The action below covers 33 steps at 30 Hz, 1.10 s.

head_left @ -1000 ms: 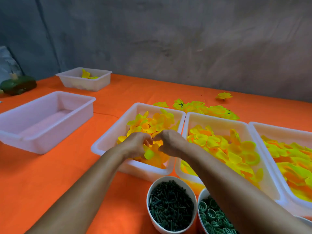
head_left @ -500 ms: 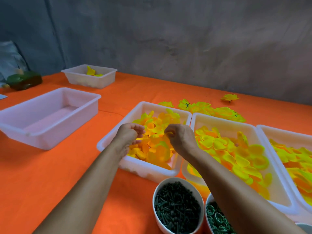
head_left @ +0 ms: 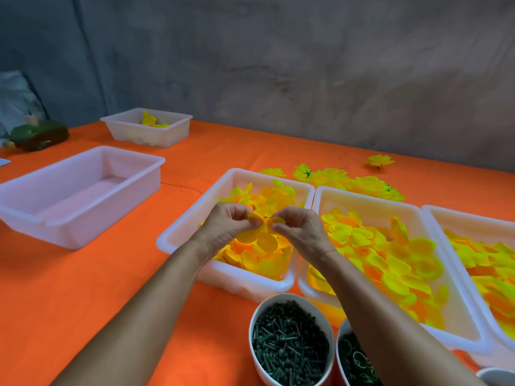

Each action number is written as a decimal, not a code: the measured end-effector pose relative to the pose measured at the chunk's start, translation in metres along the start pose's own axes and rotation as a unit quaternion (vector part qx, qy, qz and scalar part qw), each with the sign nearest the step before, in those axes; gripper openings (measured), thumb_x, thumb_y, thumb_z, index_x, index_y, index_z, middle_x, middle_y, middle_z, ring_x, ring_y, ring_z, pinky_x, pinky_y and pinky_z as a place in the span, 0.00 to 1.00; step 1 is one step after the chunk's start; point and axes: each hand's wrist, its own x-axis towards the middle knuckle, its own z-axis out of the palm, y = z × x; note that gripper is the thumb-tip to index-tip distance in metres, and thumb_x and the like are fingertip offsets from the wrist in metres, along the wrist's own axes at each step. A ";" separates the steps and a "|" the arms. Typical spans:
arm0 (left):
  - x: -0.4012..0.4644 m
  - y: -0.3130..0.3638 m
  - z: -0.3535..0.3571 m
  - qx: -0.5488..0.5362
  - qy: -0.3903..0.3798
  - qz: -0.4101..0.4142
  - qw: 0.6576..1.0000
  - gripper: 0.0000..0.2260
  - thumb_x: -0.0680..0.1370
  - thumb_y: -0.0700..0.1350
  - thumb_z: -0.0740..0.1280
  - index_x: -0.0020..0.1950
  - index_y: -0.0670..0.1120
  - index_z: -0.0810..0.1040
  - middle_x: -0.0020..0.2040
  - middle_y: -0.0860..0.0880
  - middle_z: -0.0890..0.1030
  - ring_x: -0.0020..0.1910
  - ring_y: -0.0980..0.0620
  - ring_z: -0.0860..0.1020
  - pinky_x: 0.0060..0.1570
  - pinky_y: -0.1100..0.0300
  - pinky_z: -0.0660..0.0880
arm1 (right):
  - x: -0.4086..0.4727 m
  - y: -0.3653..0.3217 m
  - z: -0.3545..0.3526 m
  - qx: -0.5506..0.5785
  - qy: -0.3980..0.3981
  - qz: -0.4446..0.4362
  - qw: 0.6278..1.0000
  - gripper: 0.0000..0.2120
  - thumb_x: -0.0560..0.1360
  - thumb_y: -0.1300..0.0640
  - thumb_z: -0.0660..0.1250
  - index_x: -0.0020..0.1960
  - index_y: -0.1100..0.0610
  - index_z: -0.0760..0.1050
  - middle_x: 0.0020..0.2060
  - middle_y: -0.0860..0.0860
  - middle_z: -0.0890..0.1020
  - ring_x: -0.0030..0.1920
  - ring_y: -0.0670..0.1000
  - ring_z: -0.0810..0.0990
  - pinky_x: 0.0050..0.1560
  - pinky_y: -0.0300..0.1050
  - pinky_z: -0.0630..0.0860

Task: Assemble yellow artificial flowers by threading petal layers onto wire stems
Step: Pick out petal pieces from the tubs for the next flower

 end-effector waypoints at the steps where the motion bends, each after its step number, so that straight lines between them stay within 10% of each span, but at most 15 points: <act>1: 0.001 0.001 0.000 -0.005 0.004 -0.001 1.000 0.06 0.72 0.35 0.71 0.37 0.42 0.78 0.33 0.46 0.76 0.30 0.59 0.73 0.32 0.68 0.71 | -0.001 0.001 0.000 -0.024 -0.019 -0.011 0.999 0.01 0.71 0.62 0.71 0.43 0.59 0.82 0.32 0.50 0.78 0.35 0.49 0.75 0.42 0.50 0.73; 9: 0.009 0.000 0.014 0.007 0.044 0.009 0.999 0.05 0.74 0.39 0.70 0.42 0.37 0.79 0.35 0.45 0.74 0.29 0.57 0.72 0.27 0.66 0.71 | 0.003 0.008 0.002 0.012 0.049 0.004 0.999 0.07 0.72 0.57 0.72 0.39 0.62 0.81 0.36 0.64 0.82 0.40 0.64 0.81 0.45 0.61 0.76; 20: 0.016 0.001 0.027 -0.051 0.090 -0.088 0.991 0.10 0.78 0.45 0.66 0.36 0.47 0.76 0.26 0.52 0.74 0.26 0.54 0.71 0.22 0.67 0.67 | 0.000 0.004 -0.002 0.120 0.032 -0.001 0.992 0.13 0.75 0.57 0.68 0.36 0.63 0.79 0.29 0.54 0.78 0.33 0.50 0.77 0.40 0.53 0.75; 23: 0.018 0.004 0.028 -0.115 0.086 -0.173 0.974 0.06 0.78 0.47 0.65 0.43 0.46 0.77 0.34 0.47 0.75 0.31 0.50 0.72 0.27 0.64 0.69 | -0.002 0.002 -0.007 0.181 -0.009 -0.012 0.983 0.10 0.77 0.61 0.65 0.41 0.66 0.81 0.31 0.53 0.80 0.32 0.45 0.79 0.38 0.39 0.75; 28: 0.020 0.003 0.030 -0.182 0.112 -0.148 0.966 0.05 0.77 0.44 0.67 0.42 0.45 0.78 0.34 0.48 0.79 0.35 0.50 0.75 0.39 0.58 0.71 | 0.001 0.006 -0.005 0.110 0.034 -0.001 0.993 0.14 0.74 0.57 0.70 0.33 0.63 0.78 0.28 0.57 0.78 0.33 0.53 0.74 0.39 0.54 0.72; 33: 0.020 0.007 0.033 -0.222 0.032 -0.174 0.959 0.03 0.76 0.42 0.66 0.45 0.45 0.79 0.40 0.45 0.79 0.38 0.47 0.77 0.41 0.56 0.73 | -0.001 0.005 -0.012 0.214 -0.001 0.015 0.977 0.13 0.76 0.58 0.67 0.35 0.64 0.76 0.24 0.51 0.75 0.25 0.43 0.69 0.30 0.33 0.66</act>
